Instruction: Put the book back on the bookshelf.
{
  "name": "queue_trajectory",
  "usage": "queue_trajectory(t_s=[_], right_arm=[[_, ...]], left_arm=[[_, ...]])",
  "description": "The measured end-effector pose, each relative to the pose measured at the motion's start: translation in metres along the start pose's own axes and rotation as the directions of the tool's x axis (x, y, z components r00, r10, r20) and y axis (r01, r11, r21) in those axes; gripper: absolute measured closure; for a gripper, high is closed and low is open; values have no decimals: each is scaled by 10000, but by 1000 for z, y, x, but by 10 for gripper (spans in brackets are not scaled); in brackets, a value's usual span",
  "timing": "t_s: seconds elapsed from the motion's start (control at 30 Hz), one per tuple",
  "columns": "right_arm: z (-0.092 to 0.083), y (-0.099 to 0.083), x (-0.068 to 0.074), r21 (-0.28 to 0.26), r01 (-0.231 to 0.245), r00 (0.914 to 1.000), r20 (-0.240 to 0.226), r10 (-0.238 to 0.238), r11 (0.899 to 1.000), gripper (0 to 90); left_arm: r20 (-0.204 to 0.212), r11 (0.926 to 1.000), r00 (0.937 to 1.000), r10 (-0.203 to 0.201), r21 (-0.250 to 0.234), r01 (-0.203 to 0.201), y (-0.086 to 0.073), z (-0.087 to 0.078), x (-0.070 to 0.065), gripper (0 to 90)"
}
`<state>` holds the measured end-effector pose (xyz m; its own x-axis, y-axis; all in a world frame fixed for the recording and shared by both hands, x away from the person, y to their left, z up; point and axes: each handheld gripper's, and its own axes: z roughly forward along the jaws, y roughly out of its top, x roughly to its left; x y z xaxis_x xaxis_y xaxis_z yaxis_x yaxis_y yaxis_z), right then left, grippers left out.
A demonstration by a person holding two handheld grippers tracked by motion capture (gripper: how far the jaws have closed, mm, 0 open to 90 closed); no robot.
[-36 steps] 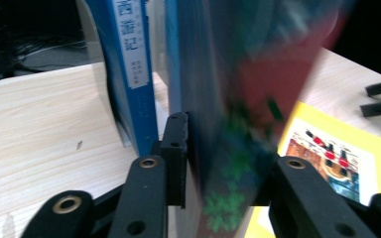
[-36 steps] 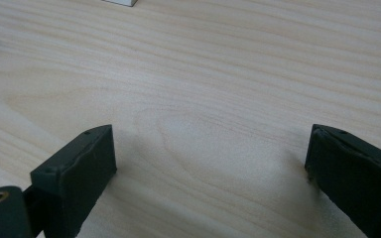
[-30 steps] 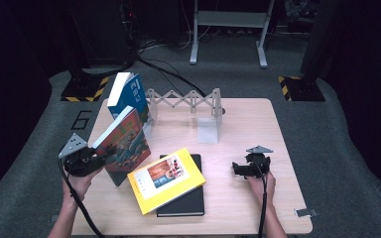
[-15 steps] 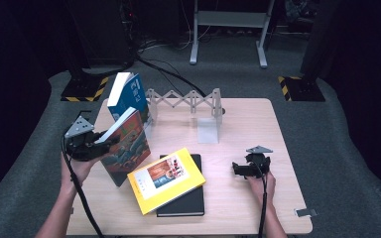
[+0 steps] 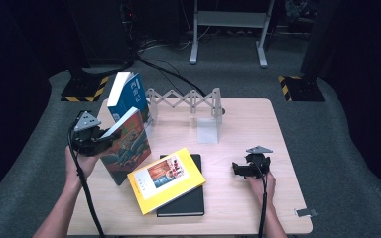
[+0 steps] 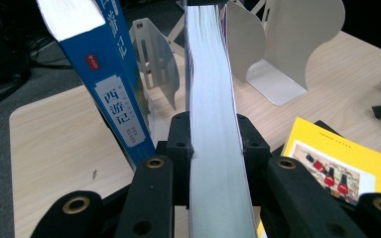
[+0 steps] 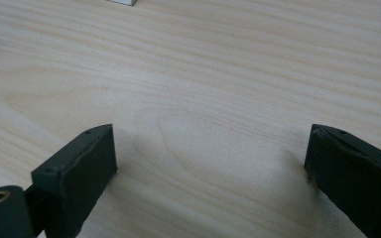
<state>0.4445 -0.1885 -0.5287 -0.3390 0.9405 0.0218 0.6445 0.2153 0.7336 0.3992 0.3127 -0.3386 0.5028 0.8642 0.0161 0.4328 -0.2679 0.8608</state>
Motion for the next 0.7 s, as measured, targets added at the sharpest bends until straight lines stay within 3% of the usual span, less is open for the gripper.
queue_trajectory(t_s=[0.2, 0.33, 0.53, 0.7], right_arm=[[0, 0, 0, 18, 9, 10000, 0, -9, 10000, 55], [0, 0, 0, 16, 13, 10000, -9, -13, 10000, 55], [0, 0, 0, 29, 34, 10000, -23, -34, 10000, 56], [0, 0, 0, 37, 42, 10000, -27, -42, 10000, 56]], left_arm=[[-349, 9996, 9990, -268, 3, 268, 11, 11, -4, 740], [-675, 9986, 9966, -467, -295, 448, 20, 19, -6, 740], [-1440, 9918, 9831, -1128, -770, 1025, 34, 35, -2, 740], [-1943, 9912, 9743, -1138, -894, 979, 41, 49, -5, 740]])
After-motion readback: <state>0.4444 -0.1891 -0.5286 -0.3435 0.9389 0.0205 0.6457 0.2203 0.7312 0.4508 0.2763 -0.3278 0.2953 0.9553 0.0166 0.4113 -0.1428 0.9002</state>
